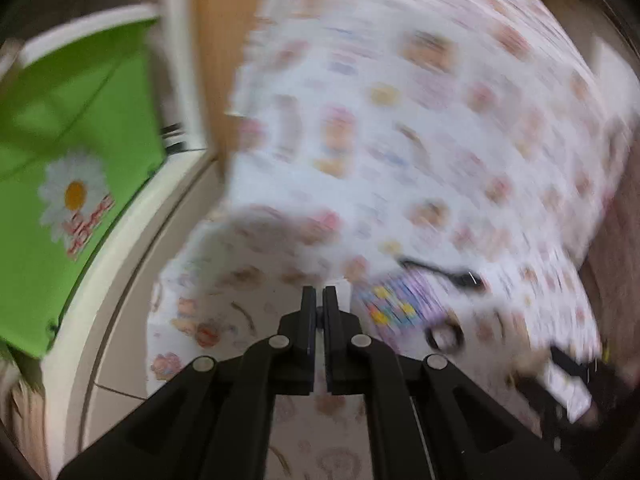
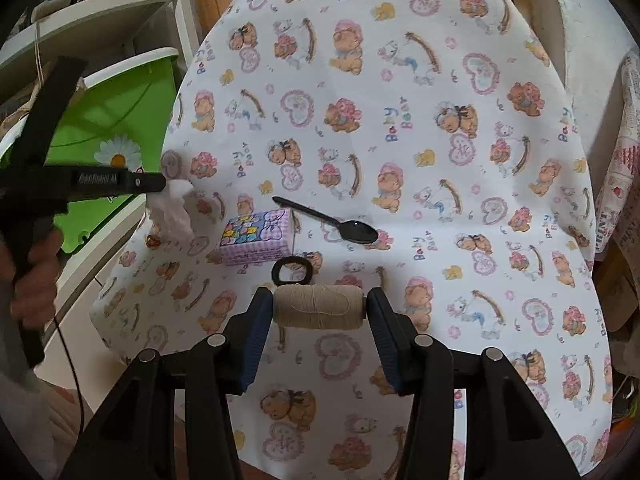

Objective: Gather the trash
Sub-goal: 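Grasp the small white tissue beside the purple box with the left gripper while the right holds the tape, then lift the tissue with the left gripper while the right gripper lifts the tape roll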

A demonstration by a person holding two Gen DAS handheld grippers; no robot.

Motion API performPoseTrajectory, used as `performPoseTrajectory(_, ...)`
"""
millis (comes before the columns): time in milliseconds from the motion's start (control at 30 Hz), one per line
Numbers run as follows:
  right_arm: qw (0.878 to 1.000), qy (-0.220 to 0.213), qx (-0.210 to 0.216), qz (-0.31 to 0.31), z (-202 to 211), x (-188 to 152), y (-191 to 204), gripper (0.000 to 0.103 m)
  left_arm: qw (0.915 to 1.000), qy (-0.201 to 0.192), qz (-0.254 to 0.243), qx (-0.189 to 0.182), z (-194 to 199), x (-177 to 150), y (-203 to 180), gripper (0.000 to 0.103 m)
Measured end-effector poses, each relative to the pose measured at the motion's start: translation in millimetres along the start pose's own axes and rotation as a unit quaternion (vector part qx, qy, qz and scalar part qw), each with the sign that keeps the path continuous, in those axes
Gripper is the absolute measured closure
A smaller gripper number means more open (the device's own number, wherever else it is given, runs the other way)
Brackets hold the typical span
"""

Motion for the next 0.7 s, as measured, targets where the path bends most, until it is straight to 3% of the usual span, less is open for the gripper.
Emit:
performPoseTrajectory(100,1.0,0.001,0.001,0.002,0,-2,2,0.052,0.9992,-0.002,-0.039,0.006,10,-12,-13,0.101)
performPoseTrajectory(233,1.0,0.0,-0.006,0.005,2,-2,0,0.052,0.9988,-0.01,-0.024,-0.042,28,-15,-18,0.101)
performPoseTrajectory(433,1.0,-0.007,-0.003,-0.014,12,4,-7,0.052,0.9987,-0.029,0.017,-0.038,36,-13,-14,0.101)
performPoseTrajectory(533,1.0,-0.009,0.0,-0.018,19,6,-7,0.052,0.999,-0.038,0.012,-0.022,38,-18,-19,0.101)
performPoseTrajectory(700,0.999,-0.03,0.006,-0.012,45,13,-4,0.052,0.9979,-0.054,0.013,-0.032,53,-25,-35,0.101)
Point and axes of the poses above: each gripper's, at about its wrist camera, not at the fingertips, and z roughly against the way its jaws point, y to its left, x to its top, the point moved 5 cm from there along -z, roughly the way its jaws point, and after that the axes turned 8 degrees about -y, right-handed, at the moved point
